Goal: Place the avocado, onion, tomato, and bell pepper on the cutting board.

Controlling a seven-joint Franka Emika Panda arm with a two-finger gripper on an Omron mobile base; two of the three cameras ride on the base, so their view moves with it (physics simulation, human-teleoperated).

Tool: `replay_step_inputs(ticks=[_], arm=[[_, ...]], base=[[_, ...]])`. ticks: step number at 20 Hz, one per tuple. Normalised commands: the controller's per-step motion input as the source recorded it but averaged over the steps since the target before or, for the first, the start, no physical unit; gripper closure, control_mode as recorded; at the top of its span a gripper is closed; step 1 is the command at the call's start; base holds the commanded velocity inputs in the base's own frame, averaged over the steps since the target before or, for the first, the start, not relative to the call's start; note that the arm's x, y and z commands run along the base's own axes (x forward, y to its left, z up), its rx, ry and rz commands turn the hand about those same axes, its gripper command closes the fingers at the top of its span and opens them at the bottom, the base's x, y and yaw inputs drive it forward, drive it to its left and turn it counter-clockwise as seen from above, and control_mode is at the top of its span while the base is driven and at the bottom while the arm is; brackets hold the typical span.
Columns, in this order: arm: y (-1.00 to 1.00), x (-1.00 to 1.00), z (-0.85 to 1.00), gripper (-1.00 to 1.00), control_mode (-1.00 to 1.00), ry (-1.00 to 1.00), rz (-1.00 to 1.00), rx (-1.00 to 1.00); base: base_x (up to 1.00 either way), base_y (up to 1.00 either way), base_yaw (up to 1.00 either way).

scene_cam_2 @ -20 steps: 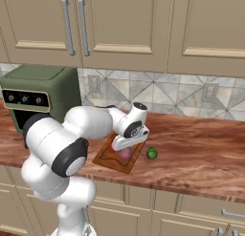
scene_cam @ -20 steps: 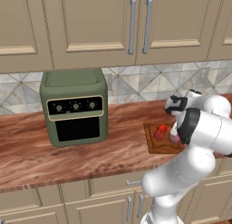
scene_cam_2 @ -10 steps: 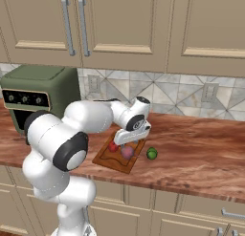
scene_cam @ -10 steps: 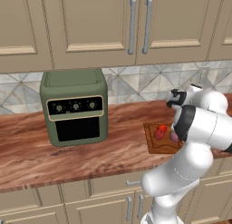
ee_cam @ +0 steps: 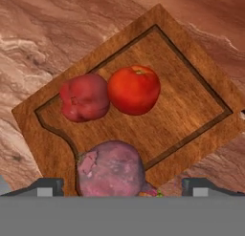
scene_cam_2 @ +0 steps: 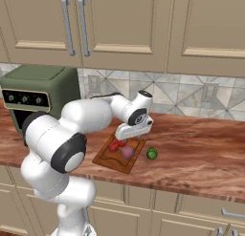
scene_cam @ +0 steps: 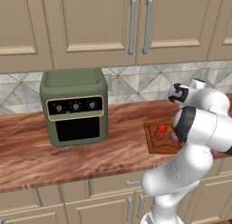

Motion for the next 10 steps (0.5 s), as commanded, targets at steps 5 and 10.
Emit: replay_step_inputs(ticks=[5,10], arm=[[-0.31,-0.09,0.11,-1.00,-1.00,0.00,-0.17,0.00],[-0.11,-0.35,0.00,-1.00,-1.00,-0.01,-0.23,-0.01]], base=[[0.00,0.00,0.00],[0.00,0.00,0.00]])
